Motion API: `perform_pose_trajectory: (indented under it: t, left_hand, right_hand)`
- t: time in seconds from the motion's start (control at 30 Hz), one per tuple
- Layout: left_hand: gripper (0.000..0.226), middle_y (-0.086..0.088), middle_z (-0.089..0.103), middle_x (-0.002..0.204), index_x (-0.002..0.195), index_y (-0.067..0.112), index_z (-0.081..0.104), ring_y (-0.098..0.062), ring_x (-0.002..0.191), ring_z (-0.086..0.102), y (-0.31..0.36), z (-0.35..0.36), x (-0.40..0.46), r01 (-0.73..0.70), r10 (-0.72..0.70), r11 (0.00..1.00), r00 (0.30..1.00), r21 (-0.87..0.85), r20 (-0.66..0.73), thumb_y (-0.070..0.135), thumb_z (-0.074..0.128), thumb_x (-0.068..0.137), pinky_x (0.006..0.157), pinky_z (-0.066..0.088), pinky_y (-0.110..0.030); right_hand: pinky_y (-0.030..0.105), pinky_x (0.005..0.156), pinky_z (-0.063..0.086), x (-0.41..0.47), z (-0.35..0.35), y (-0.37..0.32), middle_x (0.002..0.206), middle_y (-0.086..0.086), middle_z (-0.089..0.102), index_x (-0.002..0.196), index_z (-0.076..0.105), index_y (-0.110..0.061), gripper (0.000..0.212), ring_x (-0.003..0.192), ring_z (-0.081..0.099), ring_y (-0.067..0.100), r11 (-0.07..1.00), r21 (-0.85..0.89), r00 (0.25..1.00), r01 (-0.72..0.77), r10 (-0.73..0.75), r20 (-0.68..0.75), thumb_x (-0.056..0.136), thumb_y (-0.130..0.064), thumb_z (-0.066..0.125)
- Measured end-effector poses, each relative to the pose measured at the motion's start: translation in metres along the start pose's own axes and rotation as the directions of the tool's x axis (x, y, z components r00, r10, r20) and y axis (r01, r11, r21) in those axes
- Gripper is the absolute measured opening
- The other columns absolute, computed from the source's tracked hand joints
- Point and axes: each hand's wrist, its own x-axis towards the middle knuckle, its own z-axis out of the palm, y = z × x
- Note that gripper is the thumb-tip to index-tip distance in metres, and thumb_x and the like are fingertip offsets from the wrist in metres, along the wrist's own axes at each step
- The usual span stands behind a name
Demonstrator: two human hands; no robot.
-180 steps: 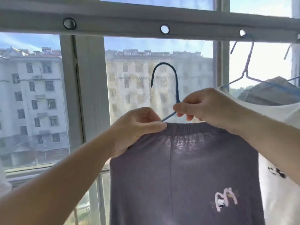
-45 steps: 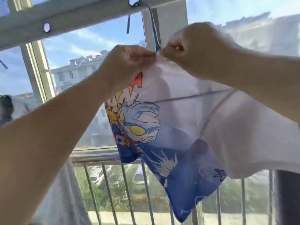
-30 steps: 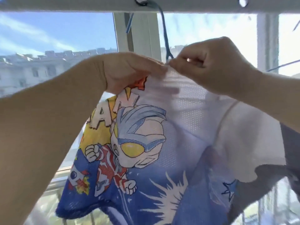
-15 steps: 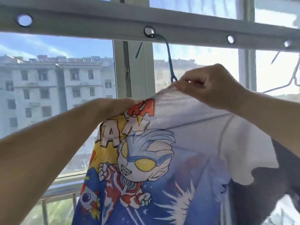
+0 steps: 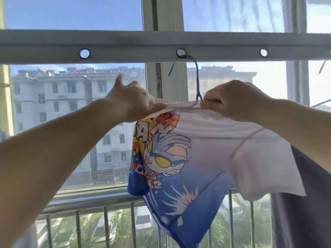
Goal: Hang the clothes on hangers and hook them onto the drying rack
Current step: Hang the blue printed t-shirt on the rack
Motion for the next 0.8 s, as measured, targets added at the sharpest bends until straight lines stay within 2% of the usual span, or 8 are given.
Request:
perform_pose_trajectory:
  t: [0.07, 0.17, 0.23, 0.3, 0.4, 0.6, 0.73, 0.8]
  left_hand:
    - [0.066, 0.009, 0.055, 0.076, 0.1, 0.027, 0.063, -0.018, 0.108, 0.052, -0.008, -0.004, -0.007, 0.001, -0.001, 0.999, 1.0, 0.039, 0.002, 0.073, 0.021, 0.078, 0.112, 0.006, -0.049]
    - [0.046, 0.018, 0.048, 0.063, 0.098, 0.028, 0.064, -0.017, 0.091, 0.05, -0.017, 0.003, -0.014, -0.029, 0.029, 0.999, 1.0, -0.014, 0.011, 0.065, 0.047, 0.076, 0.105, 0.029, -0.042]
    - [0.039, 0.012, 0.061, 0.071, 0.096, 0.025, 0.067, -0.017, 0.09, 0.051, -0.019, 0.009, -0.018, 0.005, 0.004, 0.985, 0.999, -0.171, 0.049, 0.057, 0.053, 0.078, 0.099, 0.037, -0.04]
    - [0.031, 0.007, 0.068, 0.082, 0.094, 0.024, 0.068, -0.015, 0.09, 0.054, -0.02, 0.014, -0.019, 0.003, 0.008, 0.967, 0.999, -0.254, 0.043, 0.049, 0.055, 0.082, 0.103, 0.032, -0.04]
    - [0.024, 0.01, 0.067, 0.085, 0.093, 0.028, 0.067, -0.015, 0.094, 0.051, -0.021, 0.022, -0.018, 0.013, -0.013, 0.963, 1.0, -0.269, 0.003, 0.046, 0.058, 0.082, 0.103, 0.021, -0.04]
    - [0.026, 0.016, 0.063, 0.071, 0.091, 0.027, 0.069, -0.014, 0.087, 0.054, -0.024, 0.033, -0.016, 0.016, -0.042, 0.945, 0.997, -0.326, -0.071, 0.048, 0.058, 0.08, 0.103, 0.022, -0.041]
    - [0.032, 0.004, 0.072, 0.096, 0.104, 0.022, 0.069, -0.017, 0.091, 0.059, -0.036, 0.027, -0.018, -0.024, -0.039, 0.938, 0.984, -0.345, -0.174, 0.043, 0.057, 0.083, 0.099, 0.036, -0.042]
    - [0.032, 0.005, 0.068, 0.092, 0.109, 0.022, 0.066, -0.015, 0.085, 0.051, -0.041, 0.024, -0.019, -0.062, 0.011, 0.969, 0.978, -0.241, -0.208, 0.04, 0.049, 0.09, 0.091, 0.035, -0.04]
  right_hand:
    - [0.031, 0.071, 0.034, 0.004, 0.003, 0.0, 0.069, -0.004, 0.058, 0.074, 0.058, -0.014, 0.038, 0.075, 0.053, 0.021, 0.998, -0.061, 1.0, 0.007, -0.006, 0.012, 0.095, -0.042, 0.042]
    - [0.029, 0.074, 0.03, 0.009, 0.009, 0.002, 0.082, -0.002, 0.063, 0.083, 0.063, -0.017, 0.038, 0.083, 0.055, 0.021, 0.995, -0.1, 1.0, 0.011, -0.01, 0.009, 0.094, -0.045, 0.04]
    - [0.029, 0.074, 0.029, 0.011, 0.012, 0.002, 0.084, -0.001, 0.064, 0.084, 0.065, -0.017, 0.04, 0.083, 0.056, 0.022, 0.996, -0.089, 1.0, 0.009, -0.009, -0.004, 0.094, -0.046, 0.04]
    - [0.029, 0.074, 0.03, 0.012, 0.014, 0.0, 0.084, 0.0, 0.065, 0.085, 0.065, -0.016, 0.04, 0.082, 0.057, 0.022, 0.997, -0.081, 0.999, 0.014, -0.017, -0.027, 0.094, -0.046, 0.04]
    - [0.028, 0.072, 0.031, 0.014, 0.014, -0.003, 0.081, 0.001, 0.065, 0.083, 0.064, -0.015, 0.04, 0.077, 0.055, 0.021, 0.997, -0.064, 0.998, 0.034, -0.038, -0.052, 0.094, -0.045, 0.04]
    - [0.027, 0.068, 0.029, 0.017, 0.015, -0.01, 0.077, 0.004, 0.064, 0.075, 0.057, -0.013, 0.04, 0.071, 0.052, 0.022, 0.995, -0.077, 0.996, 0.063, -0.067, -0.051, 0.095, -0.042, 0.04]
    - [0.028, 0.068, 0.03, 0.019, 0.016, -0.011, 0.073, 0.002, 0.06, 0.067, 0.047, -0.017, 0.038, 0.072, 0.052, 0.024, 0.995, -0.081, 0.998, 0.058, -0.058, 0.003, 0.096, -0.04, 0.04]
    - [0.029, 0.069, 0.032, 0.019, 0.015, -0.012, 0.068, -0.002, 0.053, 0.06, 0.037, -0.023, 0.04, 0.074, 0.051, 0.024, 0.996, -0.077, 0.999, 0.042, -0.039, 0.036, 0.096, -0.039, 0.04]
